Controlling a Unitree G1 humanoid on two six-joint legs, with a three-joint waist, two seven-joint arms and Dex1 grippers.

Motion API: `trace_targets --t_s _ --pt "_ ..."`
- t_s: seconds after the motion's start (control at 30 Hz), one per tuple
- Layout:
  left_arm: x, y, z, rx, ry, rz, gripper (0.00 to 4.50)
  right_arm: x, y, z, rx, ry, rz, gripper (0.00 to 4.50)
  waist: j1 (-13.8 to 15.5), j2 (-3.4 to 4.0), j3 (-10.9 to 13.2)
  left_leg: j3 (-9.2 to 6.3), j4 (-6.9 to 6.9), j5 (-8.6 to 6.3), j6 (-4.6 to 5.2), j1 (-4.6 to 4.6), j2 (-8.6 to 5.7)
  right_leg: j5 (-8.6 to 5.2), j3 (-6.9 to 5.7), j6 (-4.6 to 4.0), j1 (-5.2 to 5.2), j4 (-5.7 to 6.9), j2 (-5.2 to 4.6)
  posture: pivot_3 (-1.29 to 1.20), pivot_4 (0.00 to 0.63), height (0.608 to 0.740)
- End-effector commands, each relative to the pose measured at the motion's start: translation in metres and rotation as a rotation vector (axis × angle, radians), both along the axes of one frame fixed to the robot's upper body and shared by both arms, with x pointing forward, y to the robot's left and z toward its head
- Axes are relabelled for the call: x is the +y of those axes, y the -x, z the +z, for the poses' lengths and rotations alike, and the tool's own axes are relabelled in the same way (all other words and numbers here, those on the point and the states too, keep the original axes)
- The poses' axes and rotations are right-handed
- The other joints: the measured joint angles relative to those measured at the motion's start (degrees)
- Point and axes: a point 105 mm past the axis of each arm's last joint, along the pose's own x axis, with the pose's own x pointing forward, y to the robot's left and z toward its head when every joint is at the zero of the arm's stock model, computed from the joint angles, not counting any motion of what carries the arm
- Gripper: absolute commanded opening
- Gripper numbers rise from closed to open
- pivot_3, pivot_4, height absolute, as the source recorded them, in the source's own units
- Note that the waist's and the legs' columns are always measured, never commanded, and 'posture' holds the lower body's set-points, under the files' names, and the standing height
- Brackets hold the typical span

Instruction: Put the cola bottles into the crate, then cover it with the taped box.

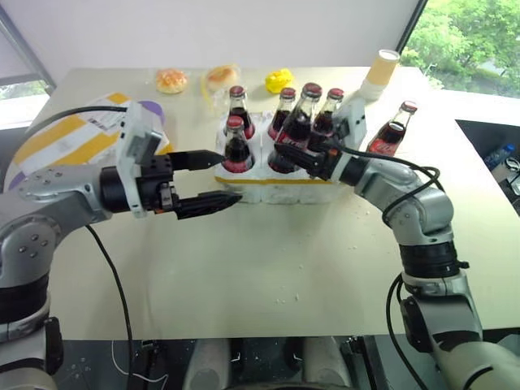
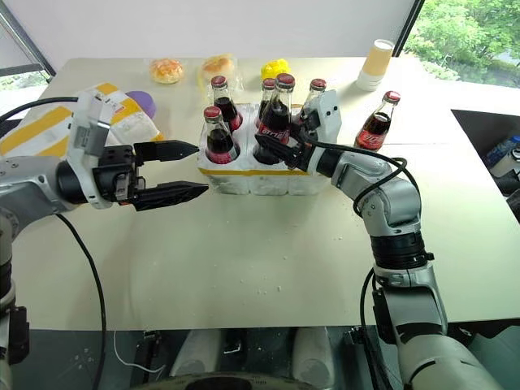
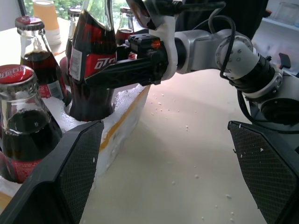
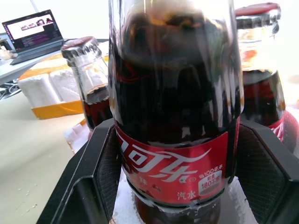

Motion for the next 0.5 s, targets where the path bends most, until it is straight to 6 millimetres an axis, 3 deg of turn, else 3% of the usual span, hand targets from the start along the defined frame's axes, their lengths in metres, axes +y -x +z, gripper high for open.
trace_targets --t_s 0.03,0.1,0.17,0.27,0.4,0.5 --pt "-0.001 0.002 0.012 -0.059 0.012 -0.006 4.50 0.004 -0.003 0.003 -0.033 0.014 0.008 2.80 -0.3 0.00 0.0 0.00 -0.01 0.00 0.00 0.00 0.00 0.00 0.00 0.00 -0.01 0.00 0.00 0.00 0.150 0.740" --pt "-0.002 0.001 0.013 -0.061 0.012 -0.009 4.50 0.004 -0.007 -0.005 -0.016 0.038 -0.006 3.83 -0.4 0.01 0.0 0.00 -0.03 0.01 -0.02 0.00 0.00 0.00 0.01 0.00 -0.03 0.01 0.01 0.00 0.150 0.740" --pt "-0.003 0.001 0.013 -0.062 0.012 -0.012 4.50 0.004 -0.008 -0.006 -0.017 0.049 -0.011 4.48 -0.3 -0.01 0.0 0.01 -0.06 0.02 -0.03 0.08 0.01 0.00 0.01 0.00 0.03 0.00 0.02 0.00 0.150 0.740" --pt "-0.004 0.001 0.014 -0.062 0.014 -0.018 4.50 0.003 -0.008 -0.002 -0.041 0.049 -0.025 4.48 -0.3 -0.02 0.0 0.00 -0.06 0.02 -0.04 0.07 0.01 0.00 0.01 0.00 0.03 0.00 0.01 0.00 0.150 0.740" --pt "-0.007 0.000 0.014 -0.058 0.019 -0.032 4.50 -0.013 0.001 0.021 -0.093 -0.006 -0.061 4.48 -0.2 -0.01 0.0 0.00 -0.07 0.03 -0.04 0.07 0.00 0.00 0.01 0.00 0.02 0.01 0.00 0.00 0.150 0.740" --pt "-0.010 -0.002 0.014 -0.050 0.024 -0.049 4.50 -0.045 0.027 0.049 -0.139 -0.088 -0.120 4.48 0.3 -0.01 0.0 -0.03 -0.07 0.03 -0.04 0.02 0.00 0.00 -0.01 0.00 0.03 0.01 -0.01 0.00 0.150 0.740"
